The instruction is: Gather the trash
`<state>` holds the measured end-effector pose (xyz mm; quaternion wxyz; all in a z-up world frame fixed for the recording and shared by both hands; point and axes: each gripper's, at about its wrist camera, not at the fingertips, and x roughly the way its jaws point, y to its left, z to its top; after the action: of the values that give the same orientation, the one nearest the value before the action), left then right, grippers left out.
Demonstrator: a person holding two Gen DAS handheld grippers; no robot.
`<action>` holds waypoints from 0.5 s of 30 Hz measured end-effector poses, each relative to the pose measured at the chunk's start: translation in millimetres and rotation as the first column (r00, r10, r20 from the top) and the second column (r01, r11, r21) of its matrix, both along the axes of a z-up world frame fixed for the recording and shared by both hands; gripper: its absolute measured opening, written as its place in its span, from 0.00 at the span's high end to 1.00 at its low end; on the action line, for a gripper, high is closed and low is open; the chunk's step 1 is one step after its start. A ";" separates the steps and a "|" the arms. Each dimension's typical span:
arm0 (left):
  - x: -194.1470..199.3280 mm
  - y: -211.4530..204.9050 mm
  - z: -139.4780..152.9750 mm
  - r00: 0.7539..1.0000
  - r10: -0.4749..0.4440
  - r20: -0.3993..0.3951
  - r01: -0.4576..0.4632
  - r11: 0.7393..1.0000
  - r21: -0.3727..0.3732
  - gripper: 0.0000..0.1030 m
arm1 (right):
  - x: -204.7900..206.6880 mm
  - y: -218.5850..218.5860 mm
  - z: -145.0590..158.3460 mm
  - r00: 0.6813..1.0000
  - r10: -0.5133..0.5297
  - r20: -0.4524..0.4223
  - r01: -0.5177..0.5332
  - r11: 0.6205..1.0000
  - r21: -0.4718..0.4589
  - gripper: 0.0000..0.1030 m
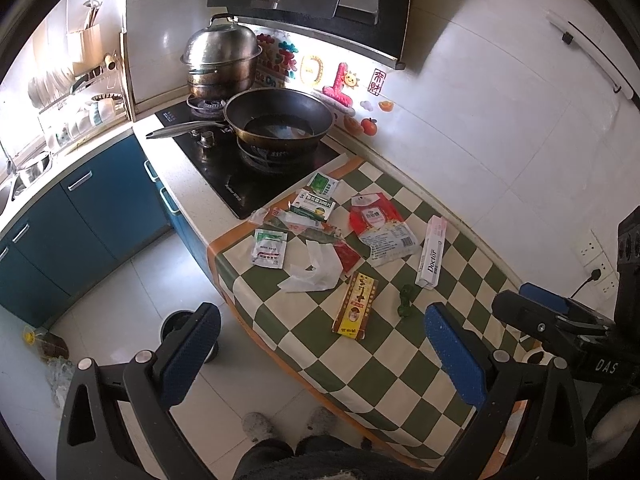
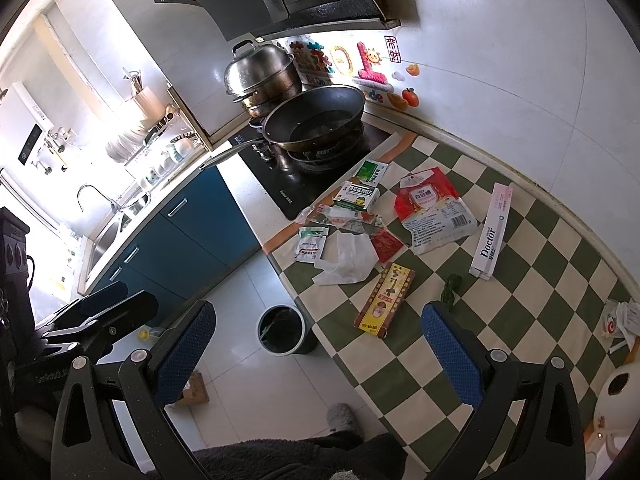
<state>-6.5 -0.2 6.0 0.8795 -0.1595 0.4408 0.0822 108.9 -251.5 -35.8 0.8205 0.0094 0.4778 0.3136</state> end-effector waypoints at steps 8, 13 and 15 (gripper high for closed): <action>0.9 0.7 0.5 1.000 -0.003 -0.001 0.003 1.000 -0.004 0.00 | 0.8 1.0 -0.7 1.000 0.000 -0.002 0.000 1.000 0.000 0.00; 3.5 3.9 1.7 1.000 -0.005 -0.002 0.005 1.000 -0.010 0.00 | 1.9 2.2 -1.6 1.000 -0.004 -0.005 0.004 1.000 -0.003 0.00; 5.8 3.4 1.5 1.000 -0.008 -0.001 0.008 1.000 -0.011 0.00 | 2.4 2.6 -1.9 1.000 -0.005 -0.005 0.005 1.000 -0.003 0.00</action>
<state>-0.7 3.2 7.4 0.8787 -0.1623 0.4424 0.0764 111.3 -248.9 -37.7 0.8201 0.0101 0.4803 0.3110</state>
